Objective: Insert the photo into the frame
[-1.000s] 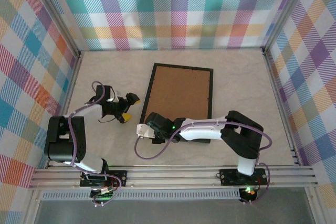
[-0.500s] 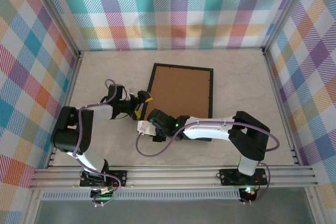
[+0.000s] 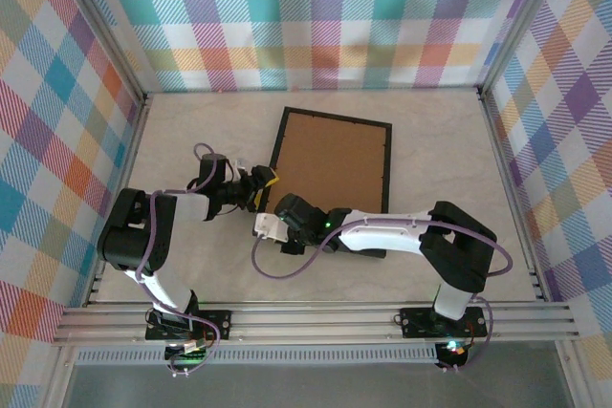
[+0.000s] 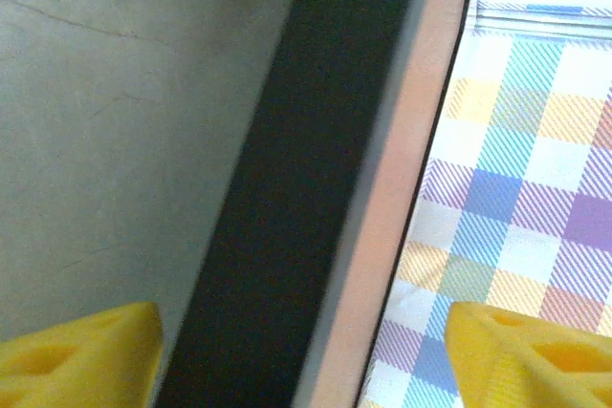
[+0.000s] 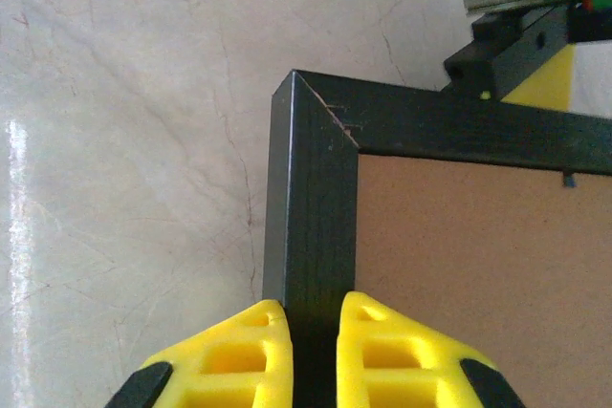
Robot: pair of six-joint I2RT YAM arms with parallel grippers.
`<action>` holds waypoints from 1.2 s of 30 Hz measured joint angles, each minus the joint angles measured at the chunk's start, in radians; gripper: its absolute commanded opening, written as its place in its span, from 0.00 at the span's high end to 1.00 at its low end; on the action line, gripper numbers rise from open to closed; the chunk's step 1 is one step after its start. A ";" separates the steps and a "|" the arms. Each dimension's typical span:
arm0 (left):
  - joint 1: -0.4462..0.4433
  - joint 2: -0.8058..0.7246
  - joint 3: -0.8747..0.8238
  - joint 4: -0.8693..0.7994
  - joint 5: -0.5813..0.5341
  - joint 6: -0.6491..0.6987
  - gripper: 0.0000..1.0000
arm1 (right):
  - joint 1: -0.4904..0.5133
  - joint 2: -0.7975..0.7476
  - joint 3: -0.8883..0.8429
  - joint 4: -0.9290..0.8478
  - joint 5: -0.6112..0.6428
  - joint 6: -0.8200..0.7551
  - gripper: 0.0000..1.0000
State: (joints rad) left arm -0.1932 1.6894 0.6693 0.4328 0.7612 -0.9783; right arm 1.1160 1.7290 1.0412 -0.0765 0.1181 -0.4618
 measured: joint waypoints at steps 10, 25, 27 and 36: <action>0.000 0.000 -0.006 0.026 -0.042 0.018 0.60 | -0.012 0.002 -0.006 0.035 0.010 0.055 0.72; -0.052 -0.054 -0.006 0.000 -0.019 0.029 0.92 | 0.129 -0.107 -0.005 -0.103 0.366 0.187 0.22; -0.055 -0.065 -0.005 -0.012 -0.019 0.031 0.92 | 0.173 -0.105 -0.006 -0.120 0.455 0.177 0.22; -0.062 -0.113 -0.001 -0.053 -0.023 0.046 0.92 | 0.229 -0.001 -0.026 -0.097 0.761 0.111 0.22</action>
State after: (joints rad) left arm -0.2550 1.5761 0.6685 0.3794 0.7387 -0.9321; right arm 1.3449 1.7283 1.0153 -0.1738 0.8787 -0.3504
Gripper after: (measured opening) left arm 0.338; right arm 0.783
